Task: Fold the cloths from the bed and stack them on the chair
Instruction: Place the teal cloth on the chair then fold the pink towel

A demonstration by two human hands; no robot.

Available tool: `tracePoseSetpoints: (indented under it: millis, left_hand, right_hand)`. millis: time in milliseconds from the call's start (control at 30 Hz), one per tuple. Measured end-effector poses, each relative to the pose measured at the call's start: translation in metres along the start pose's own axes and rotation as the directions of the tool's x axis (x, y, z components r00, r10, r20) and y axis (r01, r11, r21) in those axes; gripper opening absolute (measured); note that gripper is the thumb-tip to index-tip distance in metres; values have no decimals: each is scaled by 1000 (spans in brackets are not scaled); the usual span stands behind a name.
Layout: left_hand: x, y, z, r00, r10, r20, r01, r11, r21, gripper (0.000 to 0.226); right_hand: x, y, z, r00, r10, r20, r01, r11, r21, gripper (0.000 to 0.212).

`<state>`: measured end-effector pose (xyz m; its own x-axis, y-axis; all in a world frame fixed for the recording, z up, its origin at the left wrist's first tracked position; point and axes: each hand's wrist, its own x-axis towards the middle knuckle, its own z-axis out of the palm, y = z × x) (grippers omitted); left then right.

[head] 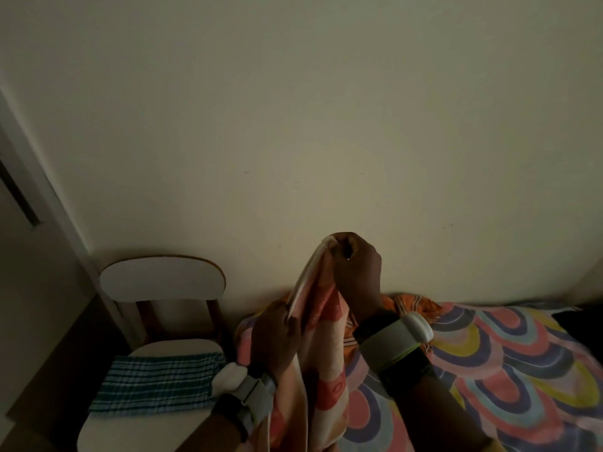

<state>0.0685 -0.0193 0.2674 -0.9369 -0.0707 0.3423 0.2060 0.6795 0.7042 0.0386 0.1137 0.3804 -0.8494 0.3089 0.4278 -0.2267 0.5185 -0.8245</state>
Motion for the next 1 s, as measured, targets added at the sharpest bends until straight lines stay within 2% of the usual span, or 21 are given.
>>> tracePoseSetpoints:
  millis: [133, 233, 333, 400, 433, 500, 533, 567, 600, 667, 733, 767, 800, 833, 900, 933, 1000]
  left_hand:
    - [0, -49, -2, 989, 24, 146, -37, 995, 92, 41]
    - [-13, -72, -4, 964, -64, 258, 54, 998, 45, 48]
    - [-31, -88, -13, 883, -187, 431, 179, 982, 59, 56]
    - [-31, -91, -27, 838, -205, 506, 213, 976, 43, 35]
    - [-25, -83, -35, 840, -172, 514, 205, 979, -6, 20]
    - [-10, -62, -46, 870, -113, 480, 164, 984, -65, 7]
    - [-3, -53, -48, 890, -55, 453, 98, 993, -73, 10]
    - [4, -49, -48, 901, 13, 434, 10, 999, -51, 23]
    - [9, -41, -49, 901, 78, 426, -68, 997, -37, 40]
    - [18, -35, -47, 898, 153, 413, -146, 988, -47, 58]
    - [23, -23, -47, 892, 196, 407, -185, 980, -65, 51]
    - [28, -15, -49, 888, 231, 398, -225, 972, -61, 48]
    - [29, -10, -50, 879, 254, 403, -256, 965, -50, 49]
    - [29, -10, -49, 865, 267, 426, -279, 960, -35, 50]
    - [29, -18, -52, 845, 228, 483, -258, 966, -5, 50]
    - [27, -24, -56, 844, 191, 501, -219, 976, -2, 48]
    - [21, -33, -62, 841, 143, 521, -155, 988, -21, 42]
  right_hand:
    - [4, 4, -9, 1000, -23, -15, 23, 1000, 8, 17]
    - [12, 0, -17, 998, -20, -54, 22, 999, 36, 19]
    - [28, 0, -26, 989, 47, -143, -31, 993, 112, 20]
    - [34, 7, -26, 988, 87, -124, -69, 987, 144, 23]
    - [37, 11, -26, 991, 101, -90, -87, 986, 142, 24]
    - [37, 23, -22, 989, 134, 67, -143, 977, 161, 28]
    - [33, 28, -18, 969, 143, 202, -176, 972, 156, 29]
    - [25, 32, -14, 925, 133, 357, -188, 974, 124, 29]
    - [16, 37, -10, 850, 101, 516, -161, 984, 72, 27]
    - [-7, 44, 0, 632, 64, 772, -20, 998, -67, 35]
    - [-31, 49, 9, 438, 80, 895, 116, 983, -145, 56]
    - [-37, 49, 13, 386, 102, 917, 117, 980, -158, 57]
    - [-44, 49, 16, 355, 116, 928, 86, 984, -156, 52]
    - [-47, 48, 18, 366, 103, 925, 109, 982, -152, 47]
    - [-48, 50, 20, 450, 16, 893, 263, 953, -149, 47]
    - [-47, 50, 20, 464, -37, 885, 327, 936, -133, 48]
    - [-39, 45, 15, 474, -88, 876, 415, 900, -134, 37]
